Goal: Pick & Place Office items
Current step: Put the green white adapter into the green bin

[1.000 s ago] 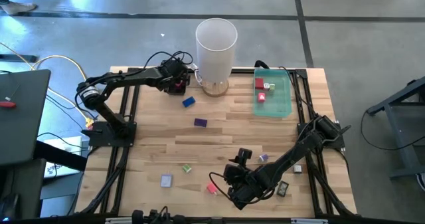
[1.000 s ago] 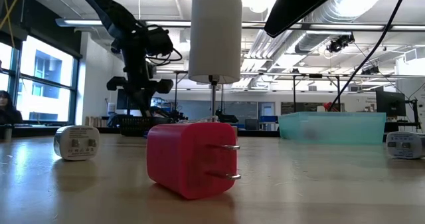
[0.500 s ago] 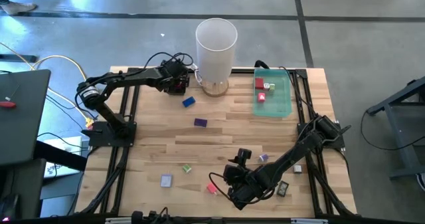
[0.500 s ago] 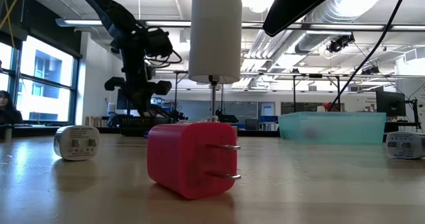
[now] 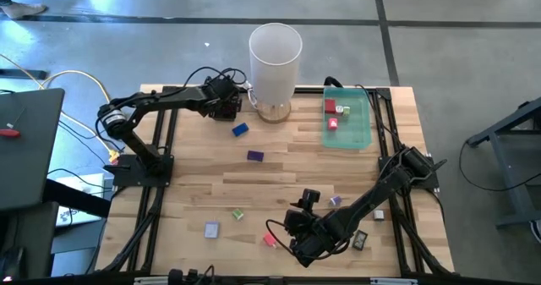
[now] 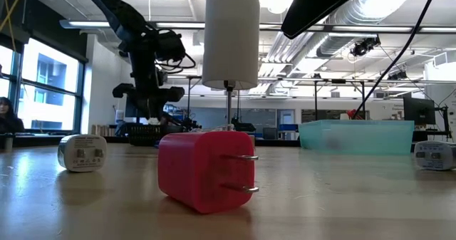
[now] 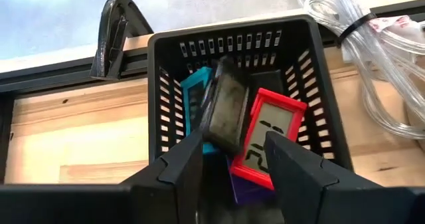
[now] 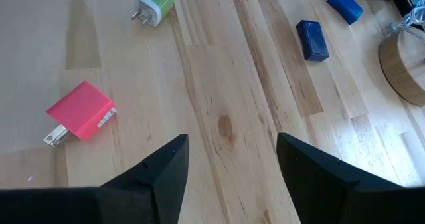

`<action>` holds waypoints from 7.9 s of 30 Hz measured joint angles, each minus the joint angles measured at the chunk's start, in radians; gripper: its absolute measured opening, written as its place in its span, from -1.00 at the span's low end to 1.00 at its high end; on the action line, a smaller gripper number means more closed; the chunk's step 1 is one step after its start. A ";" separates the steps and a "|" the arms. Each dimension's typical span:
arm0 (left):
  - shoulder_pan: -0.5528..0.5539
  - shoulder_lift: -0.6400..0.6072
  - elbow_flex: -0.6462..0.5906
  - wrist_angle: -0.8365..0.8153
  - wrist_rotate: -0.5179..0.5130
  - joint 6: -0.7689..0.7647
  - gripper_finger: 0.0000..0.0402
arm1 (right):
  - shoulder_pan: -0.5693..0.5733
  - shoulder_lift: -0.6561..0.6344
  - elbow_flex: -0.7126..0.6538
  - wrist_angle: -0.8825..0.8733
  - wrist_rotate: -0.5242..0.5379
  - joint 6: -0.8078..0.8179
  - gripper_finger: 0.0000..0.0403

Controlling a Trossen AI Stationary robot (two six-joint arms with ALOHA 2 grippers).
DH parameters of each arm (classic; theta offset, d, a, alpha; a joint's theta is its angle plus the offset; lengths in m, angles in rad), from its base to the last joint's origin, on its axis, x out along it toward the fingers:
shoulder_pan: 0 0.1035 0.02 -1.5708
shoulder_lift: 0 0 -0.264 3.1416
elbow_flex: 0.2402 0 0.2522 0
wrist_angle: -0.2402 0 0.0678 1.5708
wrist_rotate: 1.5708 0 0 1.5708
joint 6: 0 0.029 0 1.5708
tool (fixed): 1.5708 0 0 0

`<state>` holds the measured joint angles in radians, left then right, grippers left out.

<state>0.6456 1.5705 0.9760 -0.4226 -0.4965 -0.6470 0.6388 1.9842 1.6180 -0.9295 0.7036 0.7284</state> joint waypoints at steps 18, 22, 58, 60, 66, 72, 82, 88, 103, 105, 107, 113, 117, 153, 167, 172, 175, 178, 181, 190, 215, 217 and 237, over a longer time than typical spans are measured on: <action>-0.218 -0.313 0.000 -0.263 0.077 0.020 -0.21 | 0.000 0.000 0.000 0.000 -0.001 0.000 0.07; -0.327 -0.383 0.000 -0.388 0.234 -0.030 -0.21 | 0.000 0.000 0.000 0.002 0.000 0.000 0.07; -1.212 -0.148 0.001 -0.190 0.277 0.342 -0.21 | -0.018 0.000 0.000 0.062 -0.007 0.001 0.07; -1.205 -0.129 0.002 -0.175 0.286 0.307 -0.21 | -0.018 0.000 0.000 0.065 -0.009 0.001 0.07; -1.191 -0.107 0.001 -0.176 0.327 0.302 -0.21 | -0.023 0.000 0.000 0.068 -0.010 0.000 0.07; -1.183 -0.107 0.001 -0.175 0.365 0.298 -0.21 | -0.027 0.000 0.000 0.069 -0.016 0.000 0.07; -1.158 -0.104 0.001 -0.173 0.391 0.288 0.08 | -0.026 0.000 0.000 0.069 -0.034 0.000 0.07; -1.161 -0.101 0.001 -0.164 0.390 0.291 0.21 | -0.026 0.000 0.000 0.069 -0.034 0.000 0.07; -1.187 0.026 0.001 -0.056 0.358 0.379 0.21 | -0.027 0.000 0.000 0.084 -0.034 0.000 0.07; -1.182 0.040 0.001 -0.028 0.345 0.394 0.21 | -0.027 0.000 0.000 0.091 -0.034 0.000 0.07; -1.178 0.047 0.001 -0.012 0.341 0.414 0.21 | -0.027 0.000 0.000 0.093 -0.034 0.000 0.07; -1.179 0.047 0.001 -0.017 0.342 0.455 0.21 | -0.038 0.000 0.000 0.097 -0.047 0.000 0.07; -1.180 0.080 0.001 -0.023 0.369 0.493 0.21 | -0.049 0.000 0.000 0.099 -0.055 0.000 0.07; -1.173 0.143 0.001 -0.017 0.360 0.523 -0.39 | -0.085 0.000 0.000 0.134 -0.157 0.005 0.07; -1.210 0.110 0.001 -0.055 0.279 0.428 -0.39 | -0.085 0.000 0.000 0.212 -0.315 0.076 0.07; -1.241 0.046 0.001 -0.086 0.236 0.376 -0.39 | -0.085 0.000 0.000 0.277 -0.352 0.061 0.07; -1.275 0.009 0.001 -0.084 0.156 0.361 -0.39 | -0.088 0.000 0.000 0.309 -0.373 0.070 0.07; -1.321 -0.019 0.001 -0.082 0.026 0.365 -0.39 | -0.096 0.000 0.000 0.332 -0.378 0.099 0.07; -1.372 -0.030 0.001 -0.082 -0.137 0.373 -0.39 | -0.109 0.000 0.000 0.337 -0.393 0.111 0.07; -1.441 -0.030 0.001 -0.082 -0.373 0.406 -0.39 | -0.152 0.007 -0.113 0.493 -0.495 0.077 0.07; -1.436 -0.030 0.002 -0.069 -0.470 0.370 -0.39 | -0.236 0.005 -0.495 1.406 -0.528 0.090 0.07; -1.436 -0.030 0.002 -0.069 -0.470 0.359 -0.39 | -0.244 0.005 -0.535 1.529 -0.520 0.110 0.07; -1.288 -0.030 0.002 -0.077 -0.237 0.225 -0.39 | -0.282 0.003 -0.588 1.668 -0.386 0.211 0.07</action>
<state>-0.6422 1.5402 0.9779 -0.4995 -0.7336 -0.4224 0.3565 1.9877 1.0298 0.7388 0.3174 0.9390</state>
